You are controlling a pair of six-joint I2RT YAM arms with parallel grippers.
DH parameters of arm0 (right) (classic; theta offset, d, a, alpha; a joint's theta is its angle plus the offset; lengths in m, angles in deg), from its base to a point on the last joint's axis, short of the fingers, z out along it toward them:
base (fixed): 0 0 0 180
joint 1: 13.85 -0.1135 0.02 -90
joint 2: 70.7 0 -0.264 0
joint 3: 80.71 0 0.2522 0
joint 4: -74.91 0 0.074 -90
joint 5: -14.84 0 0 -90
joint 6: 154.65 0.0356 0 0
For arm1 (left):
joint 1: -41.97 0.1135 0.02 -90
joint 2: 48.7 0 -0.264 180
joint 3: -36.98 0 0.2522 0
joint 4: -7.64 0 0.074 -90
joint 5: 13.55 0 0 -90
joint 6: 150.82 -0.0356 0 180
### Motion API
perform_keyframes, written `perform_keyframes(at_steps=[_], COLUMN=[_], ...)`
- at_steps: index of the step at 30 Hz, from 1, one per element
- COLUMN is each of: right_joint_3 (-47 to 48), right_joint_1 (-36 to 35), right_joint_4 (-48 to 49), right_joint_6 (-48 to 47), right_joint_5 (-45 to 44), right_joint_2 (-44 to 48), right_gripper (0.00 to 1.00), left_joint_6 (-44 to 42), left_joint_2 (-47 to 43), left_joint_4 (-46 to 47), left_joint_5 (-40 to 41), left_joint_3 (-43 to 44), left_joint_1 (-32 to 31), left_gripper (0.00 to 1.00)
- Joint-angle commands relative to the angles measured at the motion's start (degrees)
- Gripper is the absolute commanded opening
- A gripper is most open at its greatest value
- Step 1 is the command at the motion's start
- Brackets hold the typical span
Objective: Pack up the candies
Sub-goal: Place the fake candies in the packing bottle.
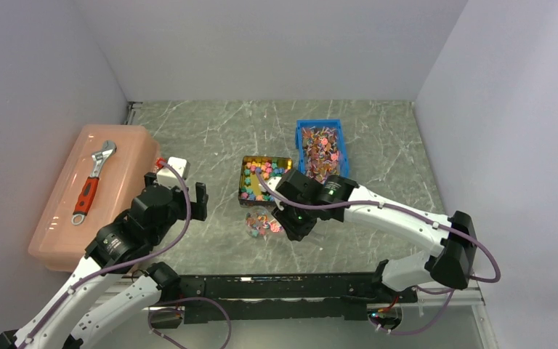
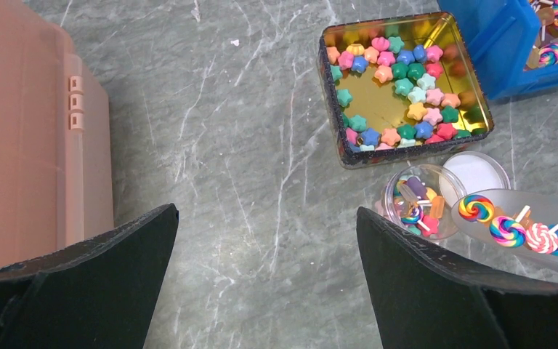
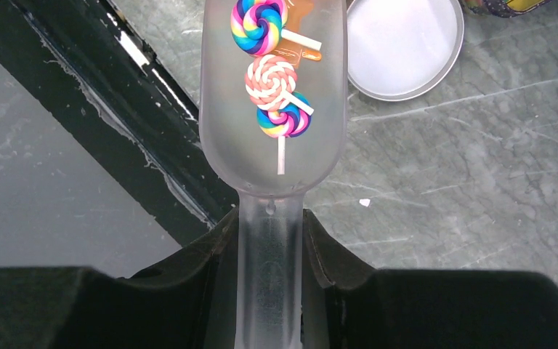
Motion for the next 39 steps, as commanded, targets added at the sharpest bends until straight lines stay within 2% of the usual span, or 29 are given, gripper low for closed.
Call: perform_keyframes(at_steps=[1,21,33,39], right_joint_3=[5.8,20.4,27.7,28.3], right_joint_1=[-0.3,-0.5,-0.4,-0.4], right_joint_4=[-5.2,-18.7,-26.4,-28.6], right_joint_6=[0.5,3.7,6.7,7.8], right_joint_5=[0.4,1.0,0.3,-0.8], right_joint_2=[-1.9,-16.3,-21.2,-20.9], right_gripper=[0.0,0.0,0.0,0.0], left_joint_6=[-0.5,-0.4,-0.4,-0.4], left_joint_2=[-1.3,-4.9,-6.2,-6.4], left_joint_4=[1.6,2.0,2.2,2.3], left_joint_5=[-0.6,-2.0,-2.6,-2.6], left_joint_3=[0.7,0.9,0.8,0.8], left_joint_1=[0.2,0.4,0.5,0.5], left_gripper=[0.99,0.99,0.99,0.99])
